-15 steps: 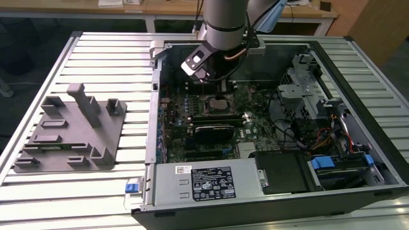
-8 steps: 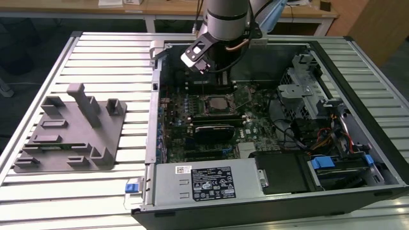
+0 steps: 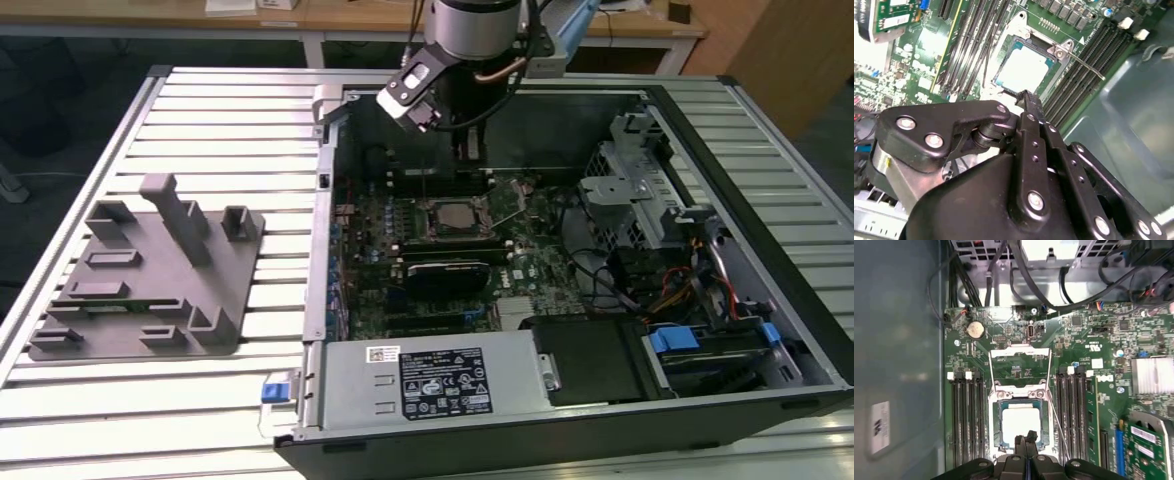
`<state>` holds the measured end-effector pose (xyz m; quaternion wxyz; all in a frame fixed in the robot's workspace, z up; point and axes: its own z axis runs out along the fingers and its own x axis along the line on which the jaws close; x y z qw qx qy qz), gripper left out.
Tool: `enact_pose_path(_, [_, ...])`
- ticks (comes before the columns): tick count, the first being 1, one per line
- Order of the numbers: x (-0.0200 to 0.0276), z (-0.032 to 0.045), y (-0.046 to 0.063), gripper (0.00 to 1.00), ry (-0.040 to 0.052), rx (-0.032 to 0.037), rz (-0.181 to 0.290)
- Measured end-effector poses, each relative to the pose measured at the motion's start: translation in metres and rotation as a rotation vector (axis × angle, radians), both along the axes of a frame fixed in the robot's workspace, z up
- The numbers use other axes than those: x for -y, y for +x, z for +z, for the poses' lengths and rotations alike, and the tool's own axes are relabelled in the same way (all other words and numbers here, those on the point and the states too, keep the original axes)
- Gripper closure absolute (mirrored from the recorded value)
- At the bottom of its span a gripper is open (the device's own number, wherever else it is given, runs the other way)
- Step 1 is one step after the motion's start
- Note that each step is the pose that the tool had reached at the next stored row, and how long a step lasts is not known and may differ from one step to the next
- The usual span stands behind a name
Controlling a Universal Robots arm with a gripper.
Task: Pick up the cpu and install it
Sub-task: 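Place the cpu into insertion slot, then close the cpu cover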
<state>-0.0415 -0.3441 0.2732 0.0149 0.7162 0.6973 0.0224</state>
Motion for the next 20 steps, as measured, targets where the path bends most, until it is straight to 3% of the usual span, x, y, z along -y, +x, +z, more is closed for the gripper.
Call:
enact_pose_path(3, [0.0,0.0055,0.0,0.89,-0.0001,0.0,0.0])
enact_pose_path(20, [0.0,0.0063,0.0053,0.89,-0.0001,0.0,0.0])
